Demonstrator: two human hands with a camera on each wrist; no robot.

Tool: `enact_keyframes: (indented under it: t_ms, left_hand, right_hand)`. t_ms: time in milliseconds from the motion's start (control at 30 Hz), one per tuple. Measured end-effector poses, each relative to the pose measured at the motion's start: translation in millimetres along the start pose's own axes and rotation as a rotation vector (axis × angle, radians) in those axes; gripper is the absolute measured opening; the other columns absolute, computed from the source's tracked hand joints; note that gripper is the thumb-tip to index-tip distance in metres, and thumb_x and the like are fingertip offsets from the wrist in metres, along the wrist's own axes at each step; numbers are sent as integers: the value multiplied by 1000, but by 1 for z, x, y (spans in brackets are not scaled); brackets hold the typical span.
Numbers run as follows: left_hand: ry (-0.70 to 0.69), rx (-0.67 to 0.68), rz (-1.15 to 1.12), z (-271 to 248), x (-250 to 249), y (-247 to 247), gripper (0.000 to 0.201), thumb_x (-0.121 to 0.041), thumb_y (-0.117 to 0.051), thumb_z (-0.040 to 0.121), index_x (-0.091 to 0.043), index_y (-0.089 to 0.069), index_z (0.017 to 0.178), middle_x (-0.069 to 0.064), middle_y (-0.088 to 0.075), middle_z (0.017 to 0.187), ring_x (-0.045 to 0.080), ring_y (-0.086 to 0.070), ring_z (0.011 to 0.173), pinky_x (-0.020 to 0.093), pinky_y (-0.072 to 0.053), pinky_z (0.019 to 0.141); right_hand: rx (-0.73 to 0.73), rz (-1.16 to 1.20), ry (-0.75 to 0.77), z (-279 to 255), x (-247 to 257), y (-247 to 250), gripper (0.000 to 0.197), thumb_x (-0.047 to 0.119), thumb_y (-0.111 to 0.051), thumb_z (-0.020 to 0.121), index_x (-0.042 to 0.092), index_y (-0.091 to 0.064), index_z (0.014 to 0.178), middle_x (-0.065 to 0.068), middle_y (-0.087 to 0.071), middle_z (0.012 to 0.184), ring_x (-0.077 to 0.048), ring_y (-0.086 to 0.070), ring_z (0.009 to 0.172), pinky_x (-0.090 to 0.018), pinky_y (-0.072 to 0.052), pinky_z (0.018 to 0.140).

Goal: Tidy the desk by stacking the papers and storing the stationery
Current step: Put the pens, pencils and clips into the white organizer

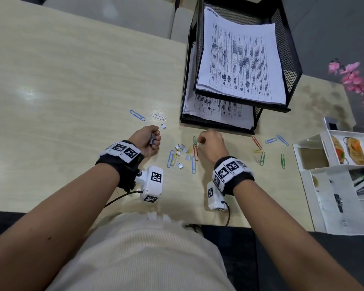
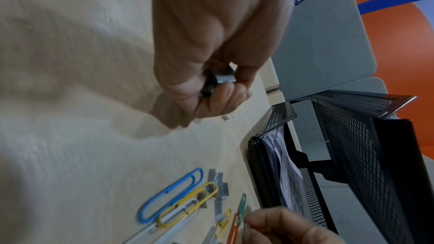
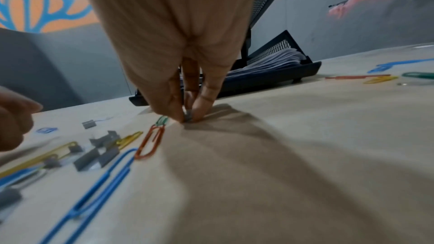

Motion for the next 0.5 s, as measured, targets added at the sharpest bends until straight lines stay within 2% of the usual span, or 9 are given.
enact_keyframes:
  t_ms: [67, 200, 267, 333, 433, 500]
  left_hand:
    - [-5, -8, 7, 0, 0, 1, 38, -26, -32, 97, -19, -34, 60, -6, -38, 31, 5, -32, 23, 7, -21, 30]
    - [-13, -23, 4, 0, 0, 4, 38, -25, -32, 97, -19, -34, 60, -5, -38, 31, 5, -33, 23, 8, -22, 29]
    - [-13, -27, 1, 0, 0, 4, 38, -26, -32, 97, -19, -34, 60, -6, -38, 31, 5, -33, 23, 8, -22, 29]
    - [-15, -31, -6, -1, 0, 5, 38, -25, -33, 96, -19, -34, 60, -6, -39, 31, 6, -33, 23, 7, -22, 30]
    - [-25, -40, -21, -1, 0, 7, 37, -25, -33, 96, -18, -35, 60, -6, -39, 31, 5, -34, 23, 6, -23, 31]
    - [-25, -38, -28, 0, 1, 7, 37, -24, -34, 96, -18, -36, 60, -6, -40, 31, 5, -35, 24, 6, -25, 31]
  right_hand:
    - [-5, 28, 10, 1, 3, 1, 17, -8, -52, 76, -1, -68, 81, -17, -62, 94, -28, -57, 89, -29, -44, 75]
    - [75, 119, 146, 1, 36, -4, 22, -6, -57, 73, 4, -70, 87, -6, -58, 84, -18, -53, 78, -20, -39, 71]
    - [152, 61, 199, -3, 49, -16, 26, -5, -56, 75, 5, -70, 94, -10, -61, 89, -20, -56, 80, -19, -39, 71]
    - [187, -25, 222, -7, 52, -26, 22, -3, -56, 77, 3, -69, 94, -15, -62, 97, -27, -57, 89, -22, -37, 71]
    - [148, -28, 196, -9, 50, -30, 22, -7, -52, 75, 0, -68, 88, -18, -61, 99, -31, -57, 92, -27, -40, 72]
    - [108, 43, 137, -7, 45, -27, 23, -8, -52, 73, -1, -69, 86, -18, -64, 97, -31, -58, 90, -26, -43, 74]
Point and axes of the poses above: each hand's wrist, its own z-axis towards the middle knuckle, its own y-axis out of the back of the hand, x = y × z, the point moved 8 cm from there along z, towards the middle knuckle
